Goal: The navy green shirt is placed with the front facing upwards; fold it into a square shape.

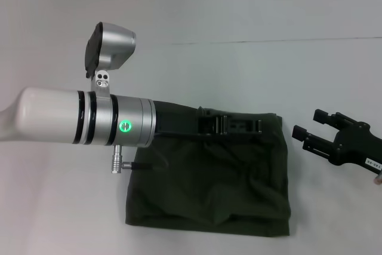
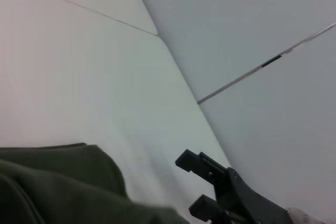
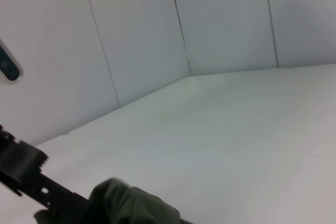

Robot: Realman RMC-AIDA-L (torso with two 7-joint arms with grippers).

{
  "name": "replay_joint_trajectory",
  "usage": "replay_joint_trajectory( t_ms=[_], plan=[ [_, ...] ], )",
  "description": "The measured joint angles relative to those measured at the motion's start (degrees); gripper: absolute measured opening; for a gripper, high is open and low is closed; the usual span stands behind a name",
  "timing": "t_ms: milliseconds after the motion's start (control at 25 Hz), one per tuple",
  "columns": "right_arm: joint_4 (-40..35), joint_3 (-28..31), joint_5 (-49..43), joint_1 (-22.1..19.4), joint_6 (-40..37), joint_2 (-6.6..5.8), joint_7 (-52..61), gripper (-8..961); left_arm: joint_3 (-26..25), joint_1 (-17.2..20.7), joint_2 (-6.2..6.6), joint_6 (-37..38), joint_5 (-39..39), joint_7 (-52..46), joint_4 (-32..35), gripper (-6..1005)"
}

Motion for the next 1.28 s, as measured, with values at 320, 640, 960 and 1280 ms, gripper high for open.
replay_joint_trajectory(
  t_ms=[320, 640, 960, 1280],
  plan=[
    [-1.7, 0.1, 2.2, -1.5, -0.8, -0.04, 0.3, 794, -3.1, 0.6, 0.23, 5.5, -0.1, -1.4, 3.5, 943],
    [-1.2, -6.2, 1.9, -0.8, -11.1, 0.49, -4.2, 794, -17.8, 3.6, 1.98, 16.2, -0.1, 8.7, 7.6, 939],
    [6.7, -18.1, 2.2, 6.4, -9.1, 0.84, -5.9, 794, -31.1, 6.4, 3.95, 24.1, 1.2, 18.0, 7.4, 938],
    [14.8, -20.6, 2.0, 13.6, -2.1, 1.01, -6.3, 794, -33.5, 8.4, 3.65, 24.5, 2.6, 19.7, 7.3, 937]
  ],
)
